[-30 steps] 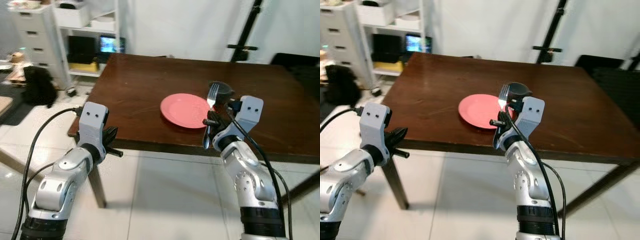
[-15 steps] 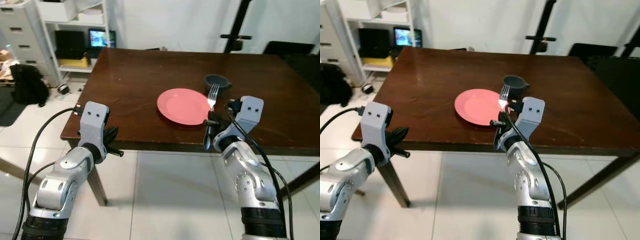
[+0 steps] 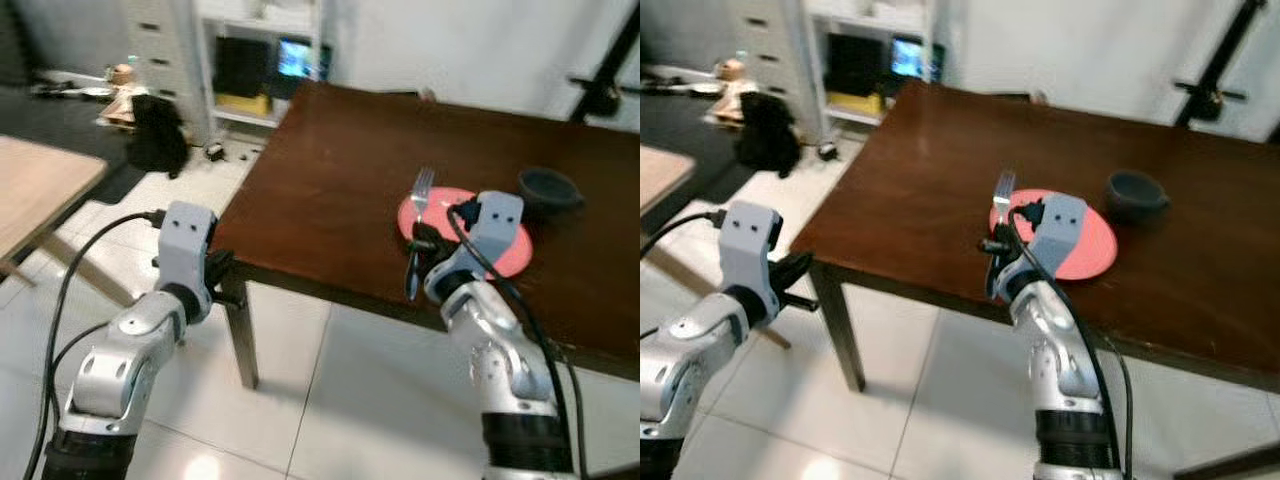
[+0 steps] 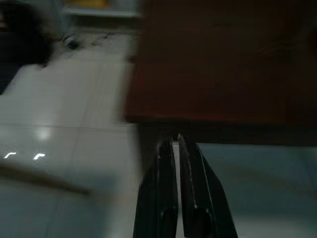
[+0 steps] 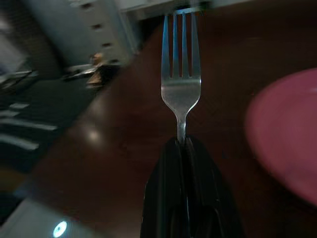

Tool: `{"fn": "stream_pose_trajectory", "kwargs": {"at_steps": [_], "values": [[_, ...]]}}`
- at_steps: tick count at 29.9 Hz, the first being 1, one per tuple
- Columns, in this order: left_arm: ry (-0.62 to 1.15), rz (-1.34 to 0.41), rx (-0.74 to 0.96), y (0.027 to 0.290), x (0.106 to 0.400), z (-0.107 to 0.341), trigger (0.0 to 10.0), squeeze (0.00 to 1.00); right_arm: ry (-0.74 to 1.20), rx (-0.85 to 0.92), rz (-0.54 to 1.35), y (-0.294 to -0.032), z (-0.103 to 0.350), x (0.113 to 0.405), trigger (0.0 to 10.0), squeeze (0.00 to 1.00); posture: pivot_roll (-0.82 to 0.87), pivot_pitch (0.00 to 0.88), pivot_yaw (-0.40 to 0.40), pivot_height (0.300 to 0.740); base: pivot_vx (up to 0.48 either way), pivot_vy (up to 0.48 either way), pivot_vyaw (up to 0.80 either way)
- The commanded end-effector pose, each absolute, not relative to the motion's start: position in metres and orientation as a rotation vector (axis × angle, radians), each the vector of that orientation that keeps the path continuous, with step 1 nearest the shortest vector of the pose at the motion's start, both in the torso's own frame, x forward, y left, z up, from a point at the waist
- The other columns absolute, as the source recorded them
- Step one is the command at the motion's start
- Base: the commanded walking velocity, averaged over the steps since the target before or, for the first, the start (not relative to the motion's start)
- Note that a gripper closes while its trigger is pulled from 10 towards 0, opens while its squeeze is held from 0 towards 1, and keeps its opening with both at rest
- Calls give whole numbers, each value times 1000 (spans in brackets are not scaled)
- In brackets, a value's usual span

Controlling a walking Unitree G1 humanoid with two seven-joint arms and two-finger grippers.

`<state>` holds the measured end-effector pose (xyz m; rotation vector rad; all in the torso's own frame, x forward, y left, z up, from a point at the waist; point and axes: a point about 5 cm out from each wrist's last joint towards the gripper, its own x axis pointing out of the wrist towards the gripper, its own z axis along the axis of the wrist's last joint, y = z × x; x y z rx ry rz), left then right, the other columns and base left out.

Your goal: Setting the table

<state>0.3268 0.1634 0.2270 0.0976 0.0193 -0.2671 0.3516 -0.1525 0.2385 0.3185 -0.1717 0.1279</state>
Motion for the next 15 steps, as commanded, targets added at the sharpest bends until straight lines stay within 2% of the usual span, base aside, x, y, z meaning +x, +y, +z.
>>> {"fn": "stream_pose_trajectory", "kwargs": {"at_steps": [1, 15], "values": [[48, -248, 102, 166, 326, 220, 10000, 0, -153, 321, 128, -153, 234, 351, 10000, 0, 23, 153, 14, 740, 0, 0, 800], [60, -213, 113, 169, 328, 219, 10000, 0, -150, 326, 136, -153, 235, 351, 10000, 0, 23, 159, 12, 740, 0, 0, 800]]}}
